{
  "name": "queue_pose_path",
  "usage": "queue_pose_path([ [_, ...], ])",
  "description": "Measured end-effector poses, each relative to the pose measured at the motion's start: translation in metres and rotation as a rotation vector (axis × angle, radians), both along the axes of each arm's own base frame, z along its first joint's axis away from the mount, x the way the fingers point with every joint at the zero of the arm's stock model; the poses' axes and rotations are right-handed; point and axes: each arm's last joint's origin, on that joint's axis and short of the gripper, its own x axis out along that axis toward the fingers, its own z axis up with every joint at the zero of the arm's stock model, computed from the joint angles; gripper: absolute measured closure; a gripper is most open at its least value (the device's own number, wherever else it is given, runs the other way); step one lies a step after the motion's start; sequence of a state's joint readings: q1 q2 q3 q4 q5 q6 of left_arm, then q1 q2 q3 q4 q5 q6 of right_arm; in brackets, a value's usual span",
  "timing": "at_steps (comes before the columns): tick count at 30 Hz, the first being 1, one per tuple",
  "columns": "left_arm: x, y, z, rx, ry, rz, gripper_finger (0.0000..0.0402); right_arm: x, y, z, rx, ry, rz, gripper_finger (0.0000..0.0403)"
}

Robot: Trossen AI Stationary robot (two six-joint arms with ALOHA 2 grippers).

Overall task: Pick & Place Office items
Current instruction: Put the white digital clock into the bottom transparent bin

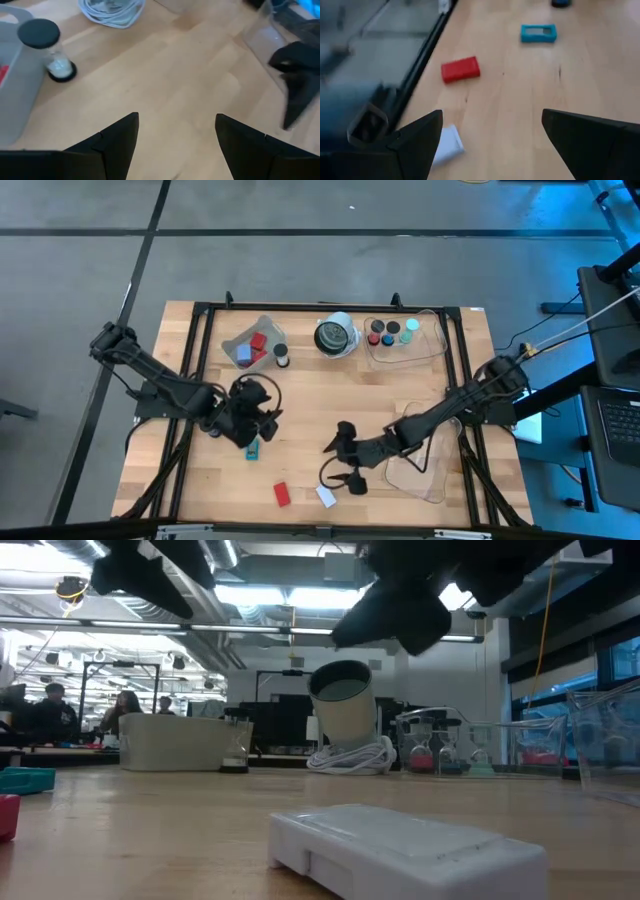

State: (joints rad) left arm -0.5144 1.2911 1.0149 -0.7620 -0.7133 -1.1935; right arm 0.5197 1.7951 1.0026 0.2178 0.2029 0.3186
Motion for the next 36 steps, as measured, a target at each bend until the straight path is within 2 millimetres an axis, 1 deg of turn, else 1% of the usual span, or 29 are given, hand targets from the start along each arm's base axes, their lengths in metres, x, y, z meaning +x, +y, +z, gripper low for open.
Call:
queue_pose_path([
  [3, -0.004, -0.008, 0.000, -0.013, -0.010, -0.018, 0.0142, 0.002, 0.001, -0.006, 0.166, 0.041, -0.132, 0.0059],
  [6, -0.007, -0.013, 0.000, -0.014, -0.010, -0.044, 0.0142, 0.001, 0.005, -0.008, 0.279, 0.072, -0.202, 0.0053],
  [10, -0.009, -0.017, 0.000, 0.000, -0.002, -0.077, 0.0142, -0.003, 0.015, -0.007, 0.384, 0.076, -0.258, 0.0023],
  [13, -0.009, -0.018, 0.000, 0.030, 0.014, -0.111, 0.0142, -0.006, 0.019, -0.006, 0.450, 0.057, -0.374, 0.0006],
  [16, -0.010, -0.019, 0.000, 0.057, 0.037, -0.151, 0.0142, -0.008, 0.025, -0.003, 0.458, 0.025, -0.426, 0.0011],
  [19, -0.010, -0.019, 0.000, 0.085, 0.063, -0.196, 0.0142, -0.004, 0.041, 0.004, 0.409, -0.044, -0.436, 0.0019],
  [21, -0.010, -0.019, -0.001, 0.099, 0.076, -0.220, 0.0142, 0.003, 0.054, 0.011, 0.347, -0.091, -0.421, 0.0020],
  [23, -0.010, -0.019, -0.001, 0.113, 0.085, -0.235, 0.0142, 0.012, 0.067, 0.016, 0.276, -0.097, -0.416, 0.0020],
  [25, -0.010, -0.019, -0.001, 0.127, 0.095, -0.249, 0.0142, 0.023, 0.078, 0.016, 0.200, -0.058, -0.423, 0.0020],
  [27, -0.011, -0.019, -0.001, 0.141, 0.105, -0.263, 0.0142, 0.032, 0.085, 0.013, 0.161, 0.015, -0.461, 0.0020],
  [30, -0.012, -0.018, -0.002, 0.158, 0.126, -0.274, 0.0142, 0.046, 0.091, 0.010, 0.223, 0.154, -0.552, 0.0020],
  [34, -0.013, -0.017, -0.003, 0.169, 0.150, -0.275, 0.0142, 0.061, 0.090, 0.003, 0.317, 0.368, -0.644, 0.0020],
  [36, -0.014, -0.017, -0.003, 0.172, 0.157, -0.276, 0.0142, 0.066, 0.090, 0.000, 0.355, 0.442, -0.671, 0.0020],
])
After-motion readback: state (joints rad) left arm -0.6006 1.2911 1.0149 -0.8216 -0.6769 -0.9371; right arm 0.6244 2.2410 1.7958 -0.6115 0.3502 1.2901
